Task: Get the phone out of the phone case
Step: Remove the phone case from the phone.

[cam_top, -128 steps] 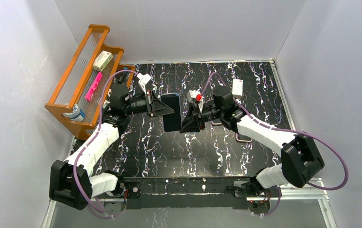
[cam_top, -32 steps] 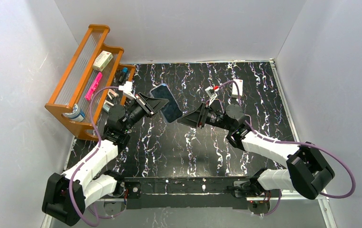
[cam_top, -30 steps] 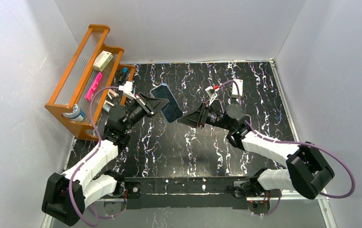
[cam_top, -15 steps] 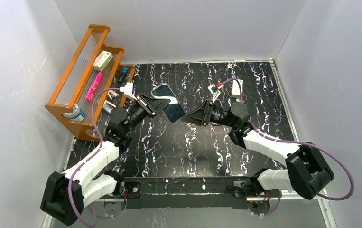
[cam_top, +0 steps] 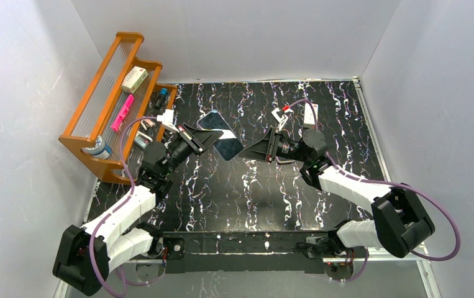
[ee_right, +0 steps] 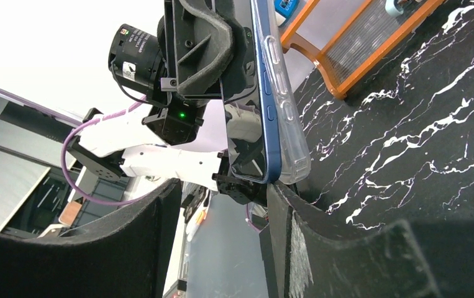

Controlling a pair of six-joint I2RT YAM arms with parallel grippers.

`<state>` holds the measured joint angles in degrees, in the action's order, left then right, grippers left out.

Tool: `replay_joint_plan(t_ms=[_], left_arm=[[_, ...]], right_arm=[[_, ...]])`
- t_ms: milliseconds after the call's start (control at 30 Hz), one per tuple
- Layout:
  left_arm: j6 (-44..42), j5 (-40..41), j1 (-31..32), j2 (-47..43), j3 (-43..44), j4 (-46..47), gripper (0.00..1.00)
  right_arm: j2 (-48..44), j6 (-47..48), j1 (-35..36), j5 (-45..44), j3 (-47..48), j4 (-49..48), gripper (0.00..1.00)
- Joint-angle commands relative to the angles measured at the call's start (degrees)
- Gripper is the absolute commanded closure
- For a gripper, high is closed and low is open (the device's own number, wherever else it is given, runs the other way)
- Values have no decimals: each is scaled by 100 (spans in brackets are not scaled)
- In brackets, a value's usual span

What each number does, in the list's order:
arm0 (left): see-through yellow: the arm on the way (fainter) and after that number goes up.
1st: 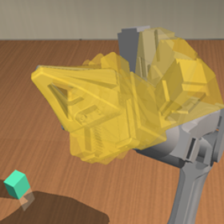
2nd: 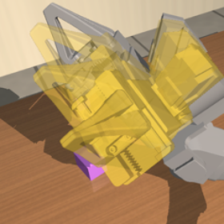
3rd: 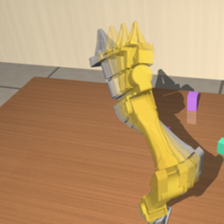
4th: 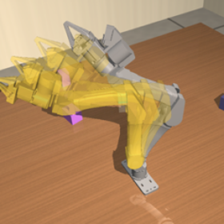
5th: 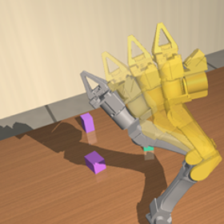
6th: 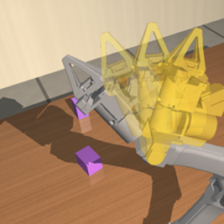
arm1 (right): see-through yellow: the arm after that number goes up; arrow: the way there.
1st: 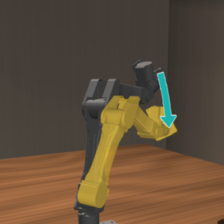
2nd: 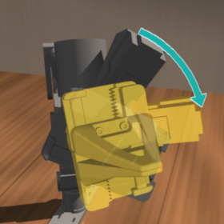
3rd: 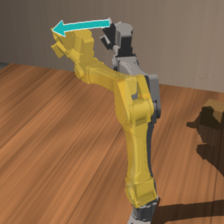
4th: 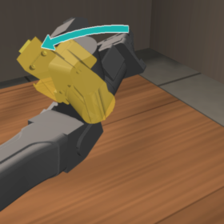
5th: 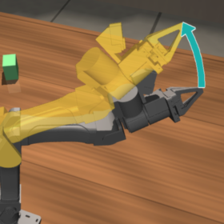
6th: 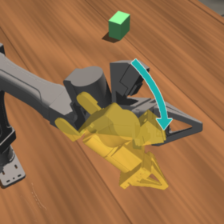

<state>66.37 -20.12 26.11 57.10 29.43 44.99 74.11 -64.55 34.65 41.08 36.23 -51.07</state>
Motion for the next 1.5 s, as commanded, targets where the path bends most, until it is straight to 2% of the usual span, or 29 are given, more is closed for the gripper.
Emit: replay_joint_plan(t_ms=[0, 433, 667, 867, 1367, 1467], left_arm=[[265, -1152, 307, -355, -81, 405, 100], [161, -983, 307, -454, -185, 405, 100], [86, -904, 307, -349, -90, 405, 100], [38, -763, 327, -167, 55, 513, 100], [152, -165, 1016, 383, 61, 1258, 100], [180, -187, 1132, 578, 71, 1409, 100]], right_arm=[[37, 113, -211, -737, 369, -149, 38], [-144, 177, -393, -648, 410, 79, 38], [-62, 150, -389, -152, 513, 93, 38], [106, 15, -340, 328, 570, -129, 44], [489, -40, -185, 417, 849, -470, 50], [562, -40, -178, 415, 892, -506, 54]])
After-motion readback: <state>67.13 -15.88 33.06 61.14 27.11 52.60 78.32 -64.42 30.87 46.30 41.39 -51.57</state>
